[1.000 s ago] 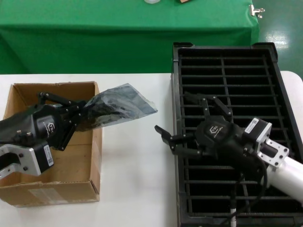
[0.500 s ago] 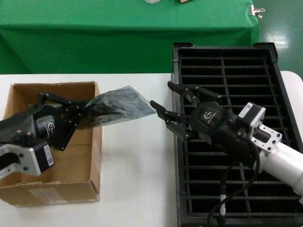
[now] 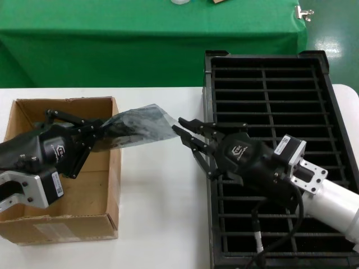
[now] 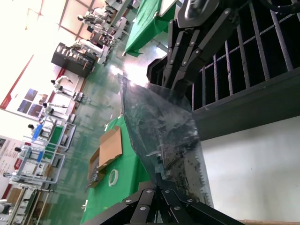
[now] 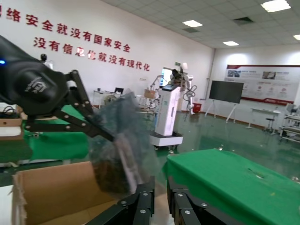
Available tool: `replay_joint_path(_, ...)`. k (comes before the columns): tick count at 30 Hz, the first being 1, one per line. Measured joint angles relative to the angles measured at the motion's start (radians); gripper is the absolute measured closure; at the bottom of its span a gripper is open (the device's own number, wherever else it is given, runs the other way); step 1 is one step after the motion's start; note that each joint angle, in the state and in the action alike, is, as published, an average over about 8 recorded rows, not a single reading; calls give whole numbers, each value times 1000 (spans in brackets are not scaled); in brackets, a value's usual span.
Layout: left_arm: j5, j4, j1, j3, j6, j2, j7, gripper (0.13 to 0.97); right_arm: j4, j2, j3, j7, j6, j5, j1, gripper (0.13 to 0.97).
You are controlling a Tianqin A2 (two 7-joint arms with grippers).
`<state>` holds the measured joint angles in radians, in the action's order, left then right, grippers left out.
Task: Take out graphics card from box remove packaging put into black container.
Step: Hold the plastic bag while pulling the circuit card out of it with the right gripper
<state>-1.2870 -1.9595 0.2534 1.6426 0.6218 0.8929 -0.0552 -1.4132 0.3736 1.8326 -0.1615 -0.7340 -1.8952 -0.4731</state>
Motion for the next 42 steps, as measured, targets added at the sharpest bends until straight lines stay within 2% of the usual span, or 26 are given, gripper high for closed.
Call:
replay_joint_path(3, 0, 0, 0, 0, 0, 0, 0, 958, -14, 5, 6, 3, -4, 3, 8, 864)
replay_joint_path(11, 0, 0, 0, 0, 0, 0, 0, 958, -33, 15, 24, 6, -20, 12, 10, 945)
replay_joint_path(19, 0, 0, 0, 0, 0, 0, 0, 958, -19, 30, 62, 12, -66, 34, -36, 958)
replay_joint_path(42, 0, 0, 0, 0, 0, 0, 0, 958, 255, 24, 142, 29, -315, 50, -325, 960)
